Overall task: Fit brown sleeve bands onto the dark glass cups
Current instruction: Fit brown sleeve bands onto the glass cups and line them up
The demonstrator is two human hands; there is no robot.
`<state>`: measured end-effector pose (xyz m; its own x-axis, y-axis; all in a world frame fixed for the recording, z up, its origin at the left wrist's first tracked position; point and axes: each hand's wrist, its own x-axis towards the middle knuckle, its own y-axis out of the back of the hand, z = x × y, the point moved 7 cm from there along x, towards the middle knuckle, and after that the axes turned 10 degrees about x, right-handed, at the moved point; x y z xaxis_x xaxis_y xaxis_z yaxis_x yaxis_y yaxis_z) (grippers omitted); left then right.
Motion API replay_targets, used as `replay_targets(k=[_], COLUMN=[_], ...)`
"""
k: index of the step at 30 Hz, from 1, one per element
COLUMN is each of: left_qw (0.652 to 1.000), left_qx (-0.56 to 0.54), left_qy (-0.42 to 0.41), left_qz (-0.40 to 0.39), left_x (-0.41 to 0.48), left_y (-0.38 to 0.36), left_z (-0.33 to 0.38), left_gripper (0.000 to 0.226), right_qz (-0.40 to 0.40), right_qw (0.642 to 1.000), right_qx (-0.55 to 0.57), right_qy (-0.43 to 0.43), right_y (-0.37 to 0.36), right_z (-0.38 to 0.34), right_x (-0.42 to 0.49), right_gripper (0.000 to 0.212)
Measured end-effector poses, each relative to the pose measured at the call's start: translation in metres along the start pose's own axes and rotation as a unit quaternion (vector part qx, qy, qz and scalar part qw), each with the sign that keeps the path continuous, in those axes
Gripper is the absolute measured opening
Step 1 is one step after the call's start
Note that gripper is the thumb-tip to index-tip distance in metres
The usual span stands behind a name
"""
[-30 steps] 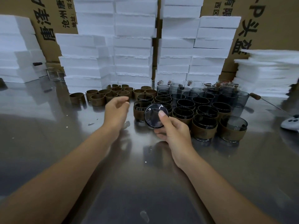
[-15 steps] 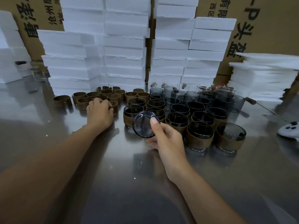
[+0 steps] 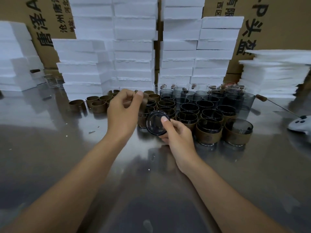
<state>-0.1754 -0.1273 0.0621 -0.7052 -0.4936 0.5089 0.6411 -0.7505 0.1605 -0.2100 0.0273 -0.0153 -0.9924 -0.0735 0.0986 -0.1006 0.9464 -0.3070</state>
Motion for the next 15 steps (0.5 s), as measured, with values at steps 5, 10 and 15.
replay_targets(k=[5,10,15], left_qw=[0.999,0.994,0.988], left_qx=[0.004,0.014,0.007], left_qy=[-0.039,-0.08,-0.11], left_qz=[-0.025,-0.076,-0.111], left_x=[-0.036,-0.045,-0.049], left_y=[-0.006,-0.011,-0.015], left_z=[0.01,0.016,0.019], left_gripper=[0.004,0.031,0.05], right_qz=[-0.001,0.001,0.01], right_qw=[1.0,1.0,0.999], right_qx=[-0.004,-0.002,0.039], right_qy=[0.007,0.014,-0.024], right_y=[0.0,0.002,0.001], right_z=[-0.003,-0.007,-0.001], right_x=[-0.007,-0.009,-0.007], right_gripper=[0.036,0.035,0.039])
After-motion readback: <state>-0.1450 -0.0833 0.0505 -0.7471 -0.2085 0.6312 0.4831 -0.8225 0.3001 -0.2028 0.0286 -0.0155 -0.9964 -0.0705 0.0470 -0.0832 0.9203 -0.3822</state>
